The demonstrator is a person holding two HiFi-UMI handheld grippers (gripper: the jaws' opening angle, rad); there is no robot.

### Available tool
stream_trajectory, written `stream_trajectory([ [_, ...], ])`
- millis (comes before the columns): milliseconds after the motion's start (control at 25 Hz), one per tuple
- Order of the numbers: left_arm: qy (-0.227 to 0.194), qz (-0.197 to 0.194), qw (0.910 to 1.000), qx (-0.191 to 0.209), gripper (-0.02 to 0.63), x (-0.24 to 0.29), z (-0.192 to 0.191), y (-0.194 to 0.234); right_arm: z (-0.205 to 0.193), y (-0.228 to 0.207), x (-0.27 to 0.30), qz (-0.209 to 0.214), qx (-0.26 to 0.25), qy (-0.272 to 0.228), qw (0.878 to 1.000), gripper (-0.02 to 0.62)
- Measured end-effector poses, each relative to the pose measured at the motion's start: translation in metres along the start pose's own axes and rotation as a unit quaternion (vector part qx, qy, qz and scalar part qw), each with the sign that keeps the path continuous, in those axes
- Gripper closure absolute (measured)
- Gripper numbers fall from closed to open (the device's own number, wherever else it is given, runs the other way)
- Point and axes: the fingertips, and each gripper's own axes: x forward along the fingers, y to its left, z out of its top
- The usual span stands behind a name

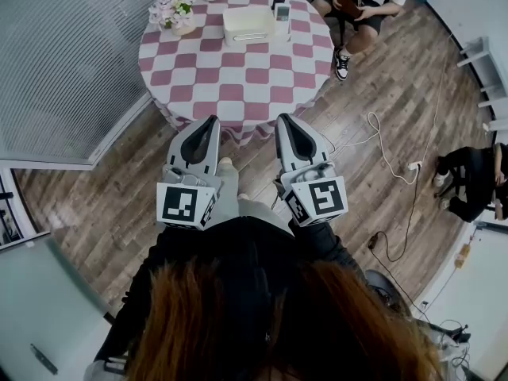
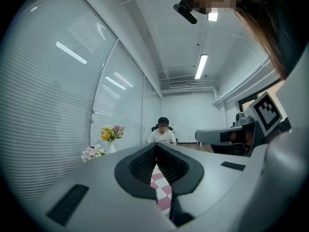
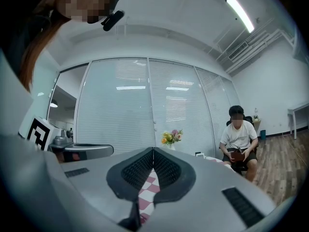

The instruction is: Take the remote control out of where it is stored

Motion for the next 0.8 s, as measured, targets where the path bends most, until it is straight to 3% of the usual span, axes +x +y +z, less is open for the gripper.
stream_trajectory([
  [800, -0.002, -0.034, 0.9993, -0.016, 0.597, 0.117, 0.002, 0.058, 0.004, -0.059, 0.101, -0.026, -0.001, 0.009, 1.000, 0.581],
])
